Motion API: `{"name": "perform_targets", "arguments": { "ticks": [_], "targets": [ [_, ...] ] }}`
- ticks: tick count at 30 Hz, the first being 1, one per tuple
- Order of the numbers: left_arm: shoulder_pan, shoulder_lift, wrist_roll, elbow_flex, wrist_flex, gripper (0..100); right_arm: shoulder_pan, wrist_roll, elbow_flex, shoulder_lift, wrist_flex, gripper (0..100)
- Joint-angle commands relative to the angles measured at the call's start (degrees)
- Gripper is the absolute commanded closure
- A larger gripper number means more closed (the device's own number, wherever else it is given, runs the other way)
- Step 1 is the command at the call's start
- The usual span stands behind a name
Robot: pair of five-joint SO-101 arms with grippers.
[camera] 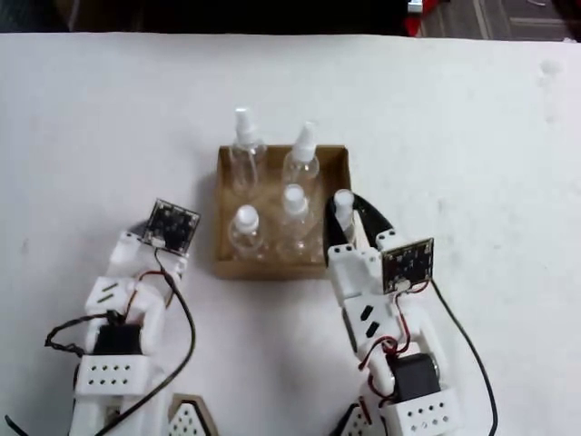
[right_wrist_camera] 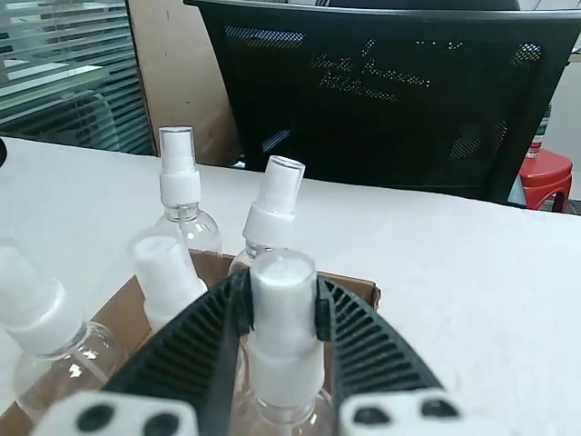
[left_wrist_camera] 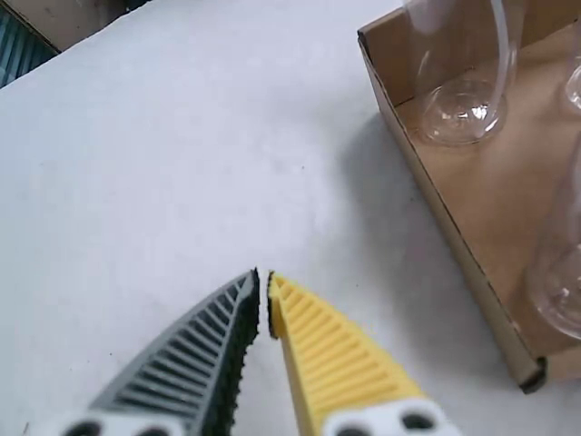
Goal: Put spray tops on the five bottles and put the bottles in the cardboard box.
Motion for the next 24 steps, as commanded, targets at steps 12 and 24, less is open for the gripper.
{"name": "perform_targets", "arguments": {
  "ticks": [12, 24],
  "targets": [
    [0.6, -0.8, -0.5, -1.9, -1.3, 97, -3.3, -0.1, 2.5, -0.4, 2.1, 98.3],
    [0.5, -0.8, -0.5, -1.9, -1.3, 97, -1.1, 0.0, 1.2, -0.4, 5.7, 83.5]
  ]
}}
